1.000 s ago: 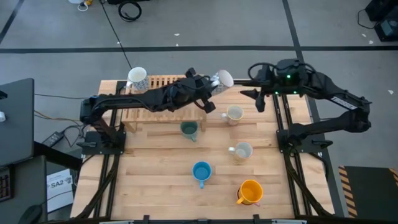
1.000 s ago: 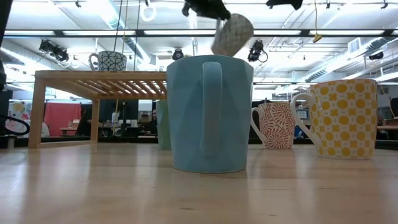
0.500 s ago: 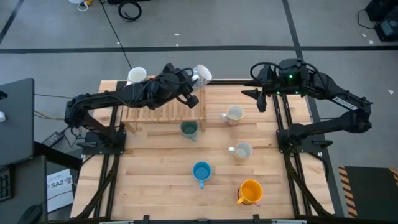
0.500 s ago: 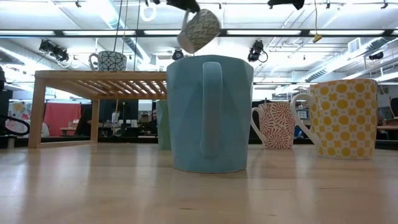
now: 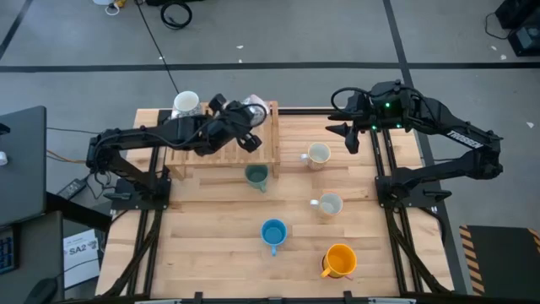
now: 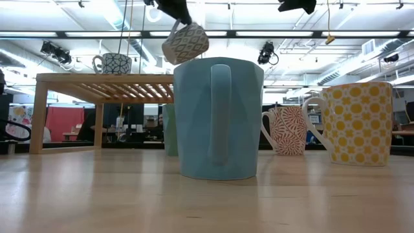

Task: Place coffee mugs
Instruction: Put the white-gray patterned mug on the shelf

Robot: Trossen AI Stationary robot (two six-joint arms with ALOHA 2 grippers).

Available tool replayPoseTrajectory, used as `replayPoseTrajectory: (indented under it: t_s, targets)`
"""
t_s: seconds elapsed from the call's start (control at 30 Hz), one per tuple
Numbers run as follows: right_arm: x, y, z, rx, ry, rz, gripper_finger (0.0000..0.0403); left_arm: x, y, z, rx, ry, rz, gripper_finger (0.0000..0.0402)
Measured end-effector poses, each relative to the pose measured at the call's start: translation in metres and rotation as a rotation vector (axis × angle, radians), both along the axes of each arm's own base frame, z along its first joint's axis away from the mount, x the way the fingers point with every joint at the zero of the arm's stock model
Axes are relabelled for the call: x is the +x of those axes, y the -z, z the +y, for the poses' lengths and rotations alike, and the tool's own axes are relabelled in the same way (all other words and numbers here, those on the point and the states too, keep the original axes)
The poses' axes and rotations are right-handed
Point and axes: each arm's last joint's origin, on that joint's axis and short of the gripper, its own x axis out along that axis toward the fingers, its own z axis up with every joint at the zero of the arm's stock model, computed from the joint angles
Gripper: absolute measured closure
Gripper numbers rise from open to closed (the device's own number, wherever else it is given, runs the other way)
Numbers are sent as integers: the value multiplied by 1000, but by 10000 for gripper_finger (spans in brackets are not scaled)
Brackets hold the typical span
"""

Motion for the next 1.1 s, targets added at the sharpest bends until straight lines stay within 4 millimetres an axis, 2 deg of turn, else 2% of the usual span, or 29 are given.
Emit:
replayPoseTrajectory:
  t_s: [0.27,0.47,0.53,0.63,0.8,0.93,1.1]
  targets:
    - [0,0,0,0,0,-1,233,-11,1,-11,-5,9,63,323]
    - [0,0,0,0,0,0,233,-39,-16,-11,-12,-12,35,323]
    - [0,0,0,0,0,0,233,-50,-16,-12,-22,-36,6,323]
    - [0,0,0,0,-1,0,233,-68,3,-14,-16,-61,-38,322]
    - [0,0,0,0,0,-1,233,-89,42,-16,5,-6,-236,322]
    - [0,0,0,0,0,-3,233,-97,66,-14,74,64,-378,322]
    - [0,0,0,-1,0,-4,233,-103,91,-8,161,53,-477,322]
